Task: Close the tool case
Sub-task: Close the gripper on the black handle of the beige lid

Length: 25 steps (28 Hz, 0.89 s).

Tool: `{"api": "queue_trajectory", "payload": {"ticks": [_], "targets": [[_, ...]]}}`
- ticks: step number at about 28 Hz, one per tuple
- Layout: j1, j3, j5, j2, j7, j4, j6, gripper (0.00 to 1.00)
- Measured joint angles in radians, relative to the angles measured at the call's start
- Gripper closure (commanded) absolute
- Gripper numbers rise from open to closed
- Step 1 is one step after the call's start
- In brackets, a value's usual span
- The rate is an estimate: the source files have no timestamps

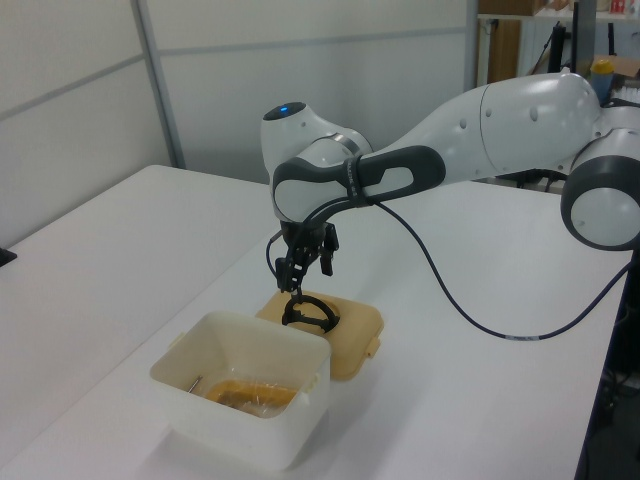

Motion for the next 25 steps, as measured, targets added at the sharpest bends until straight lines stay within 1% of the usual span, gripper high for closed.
{"api": "queue_trajectory", "payload": {"ticks": [3, 14, 17, 22, 23, 25], "targets": [[0.0, 0.0, -0.002, 0.007, 0.0, 0.0, 0.01, 0.1], [0.0, 0.0, -0.006, 0.03, 0.003, 0.0, 0.014, 0.1], [0.0, 0.0, -0.017, 0.04, 0.008, 0.0, 0.014, 0.12], [0.0, 0.0, -0.027, 0.054, 0.018, 0.0, 0.014, 0.24], [0.0, 0.0, -0.028, 0.056, 0.018, 0.0, 0.014, 0.31], [0.0, 0.0, -0.028, 0.059, 0.019, 0.0, 0.014, 0.4]]}}
